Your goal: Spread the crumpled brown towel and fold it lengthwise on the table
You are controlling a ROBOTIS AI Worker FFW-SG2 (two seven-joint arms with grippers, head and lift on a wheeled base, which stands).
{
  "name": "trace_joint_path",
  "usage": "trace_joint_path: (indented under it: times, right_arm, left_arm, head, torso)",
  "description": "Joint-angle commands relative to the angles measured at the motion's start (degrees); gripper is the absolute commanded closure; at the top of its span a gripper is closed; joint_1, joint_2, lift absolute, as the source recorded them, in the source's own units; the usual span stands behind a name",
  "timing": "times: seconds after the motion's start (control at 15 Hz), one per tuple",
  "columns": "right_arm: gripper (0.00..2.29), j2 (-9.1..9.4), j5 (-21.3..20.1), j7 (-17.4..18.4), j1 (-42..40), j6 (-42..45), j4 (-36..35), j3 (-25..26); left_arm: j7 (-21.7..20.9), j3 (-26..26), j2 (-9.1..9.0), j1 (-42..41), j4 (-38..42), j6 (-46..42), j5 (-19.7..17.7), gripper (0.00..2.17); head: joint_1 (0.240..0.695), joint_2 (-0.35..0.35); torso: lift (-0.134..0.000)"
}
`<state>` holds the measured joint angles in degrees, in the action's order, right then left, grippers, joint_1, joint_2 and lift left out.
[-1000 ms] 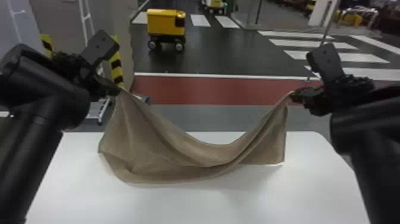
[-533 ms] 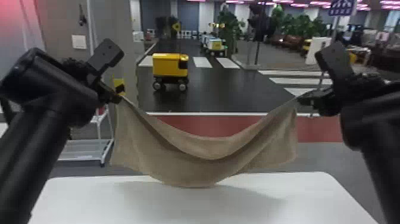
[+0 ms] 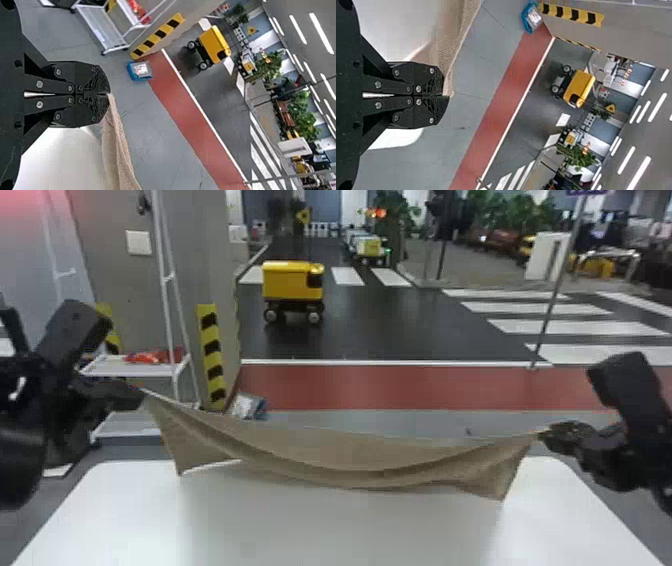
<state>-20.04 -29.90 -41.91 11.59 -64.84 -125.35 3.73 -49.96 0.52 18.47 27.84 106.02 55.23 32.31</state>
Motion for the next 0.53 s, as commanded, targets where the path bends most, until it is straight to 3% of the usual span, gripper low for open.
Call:
trace_joint_path:
  times: [0.0,0.13,0.2,0.27,0.33,0.47]
  right_arm:
    - [1.47,0.53,0.8,-0.5,-16.7,0.7,-12.0,5.1]
    - [1.47,3.69,0.8,-1.0,-27.8,5.5,-18.3,7.7]
    - [1.47,5.8,0.8,-1.1,-32.2,9.5,-20.0,8.8]
    - [1.47,7.82,0.8,-1.4,-36.0,13.7,-21.5,9.7]
    - [1.47,8.7,0.7,-1.5,-38.9,15.8,-22.3,10.1]
    - [1.47,10.11,0.8,-2.5,-41.1,17.6,-22.7,10.4]
  left_arm:
    - [-0.3,-8.0,2.18,-15.3,13.2,0.6,-2.5,2.12]
    - [-0.5,-14.4,2.36,-28.5,20.5,-1.8,-5.3,2.12]
    - [-0.5,-16.1,2.36,-33.3,22.6,-4.6,-5.8,2.12]
    - [-0.4,-17.3,2.27,-37.9,24.1,-7.3,-6.3,2.12]
    - [-0.5,-18.1,2.27,-41.4,25.1,-7.6,-6.5,2.12]
    - [-1.4,-19.1,2.36,-45.1,25.7,-10.3,-6.4,2.12]
  head:
    - [0.457,-0.037]
    - [0.542,-0.011]
    - [0.635,0.016]
    - [0.671,0.03]
    - [0.695,0.046]
    - [0.695,0.076]
  torso:
    - [-0.123]
    - [-0.123]
    - [-0.123]
    - [-0.123]
    - [-0.123]
    - [-0.123]
